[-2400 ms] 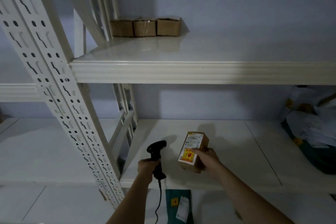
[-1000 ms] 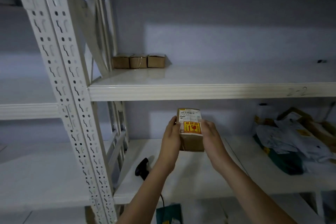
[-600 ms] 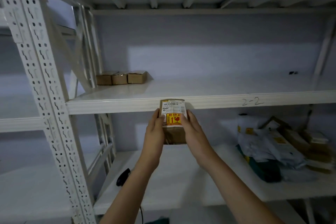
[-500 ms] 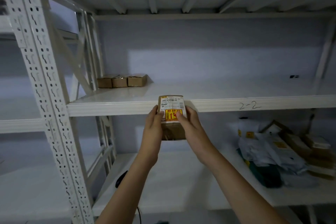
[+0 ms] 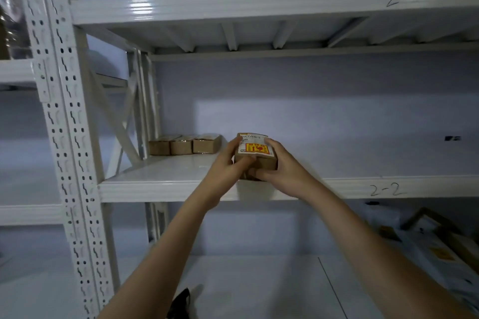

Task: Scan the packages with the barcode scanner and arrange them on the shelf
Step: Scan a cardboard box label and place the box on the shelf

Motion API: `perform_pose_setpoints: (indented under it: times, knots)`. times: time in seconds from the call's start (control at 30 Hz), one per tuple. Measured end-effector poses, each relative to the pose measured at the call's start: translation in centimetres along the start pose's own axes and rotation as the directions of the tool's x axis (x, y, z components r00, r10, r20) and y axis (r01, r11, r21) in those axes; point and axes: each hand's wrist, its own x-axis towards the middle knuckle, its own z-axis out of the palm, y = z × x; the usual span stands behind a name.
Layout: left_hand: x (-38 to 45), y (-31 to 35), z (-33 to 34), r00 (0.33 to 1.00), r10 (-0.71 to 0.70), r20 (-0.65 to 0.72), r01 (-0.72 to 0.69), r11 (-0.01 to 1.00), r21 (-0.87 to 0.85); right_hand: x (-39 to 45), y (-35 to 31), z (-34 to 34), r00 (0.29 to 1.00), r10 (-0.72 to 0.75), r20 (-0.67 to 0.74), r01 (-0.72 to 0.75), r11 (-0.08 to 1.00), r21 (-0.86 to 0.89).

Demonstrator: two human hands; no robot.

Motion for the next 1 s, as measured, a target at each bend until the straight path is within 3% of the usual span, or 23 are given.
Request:
perform_pose_setpoints:
  times: [0.27,0.47,0.63,0.77,0.9,1.0]
  knots:
    - [8.4,-4.8,-5.7,0.998,0.055,0.034,-0.064,0.913,0.402,9.6,2.5,1.5,0.995,0.070,0.067,-0.055,0.977,-0.208]
    - [13.5,-8.6,-7.8,0.981,0.062,0.181,-0.160,0.784,0.600,15.4,4.4,1.6,0.968,0.163,0.190,-0.043,0.856,-0.516]
    - [16.7,-10.0,-8.6,0.993,0.040,0.115,-0.119,0.514,0.850,20.8,4.8,1.0,0.905,0.269,0.329,0.076,0.659,-0.749]
    - [18.1,-11.4,-8.4,0.987,-0.065,0.144,-0.110,0.375,0.920,24.3,6.1,1.4,0.889,0.273,0.368,0.138,0.608,-0.782]
    - [19.9,-11.8,-8.5,0.956,-0.273,0.107,-0.080,0.110,0.991,27.3,7.4,2.5,0.881,0.269,0.390,0.173,0.583,-0.794]
    - [21.4,-12.2,-9.0,0.928,-0.363,0.081,-0.069,0.044,0.997,29.1,8.1,3.5,0.885,0.267,0.382,0.192,0.539,-0.820]
